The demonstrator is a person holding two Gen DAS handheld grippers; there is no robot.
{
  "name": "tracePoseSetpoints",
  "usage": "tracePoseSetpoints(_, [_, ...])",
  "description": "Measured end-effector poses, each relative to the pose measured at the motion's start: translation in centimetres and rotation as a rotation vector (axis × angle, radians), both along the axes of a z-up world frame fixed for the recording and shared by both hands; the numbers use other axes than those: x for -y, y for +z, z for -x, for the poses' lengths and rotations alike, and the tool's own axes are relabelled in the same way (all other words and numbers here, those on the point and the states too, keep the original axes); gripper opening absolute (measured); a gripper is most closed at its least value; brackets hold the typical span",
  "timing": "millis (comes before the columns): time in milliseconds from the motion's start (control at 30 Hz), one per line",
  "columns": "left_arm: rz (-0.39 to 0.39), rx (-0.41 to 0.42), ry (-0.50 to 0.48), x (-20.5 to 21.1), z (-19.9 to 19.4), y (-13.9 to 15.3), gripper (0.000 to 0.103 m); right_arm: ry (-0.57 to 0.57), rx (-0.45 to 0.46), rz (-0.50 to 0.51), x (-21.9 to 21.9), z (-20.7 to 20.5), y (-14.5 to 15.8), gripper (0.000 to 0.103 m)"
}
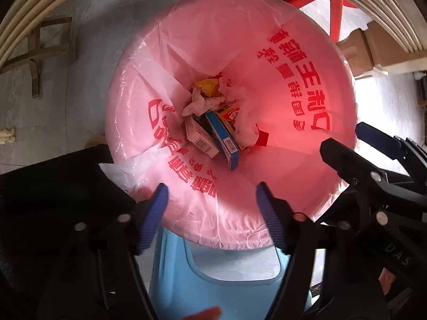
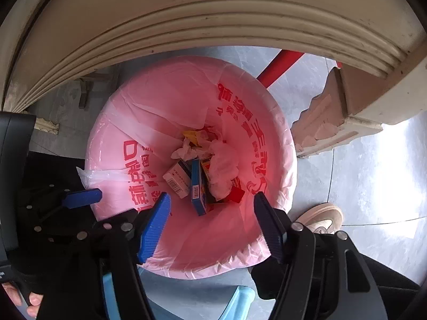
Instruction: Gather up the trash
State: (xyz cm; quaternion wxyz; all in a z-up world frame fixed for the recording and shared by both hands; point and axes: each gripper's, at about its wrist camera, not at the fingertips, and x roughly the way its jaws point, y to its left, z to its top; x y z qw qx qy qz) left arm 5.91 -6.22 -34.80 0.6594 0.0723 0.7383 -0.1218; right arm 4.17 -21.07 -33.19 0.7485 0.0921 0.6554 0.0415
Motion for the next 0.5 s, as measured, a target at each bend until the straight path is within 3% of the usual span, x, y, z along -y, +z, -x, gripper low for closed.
tracePoseSetpoints(300, [-0.035, 0.048, 0.002, 0.1, 0.2, 1.3, 0.075, -0.039, 0.040, 0.050, 0.8, 0.8, 1.6, 0.064])
tracePoseSetpoints(500, [-0.048, 0.159, -0.058, 1.1, 1.5, 4.4, 0.075, -0.042, 0.102, 0.133, 1.1, 2.7, 4.1, 0.064])
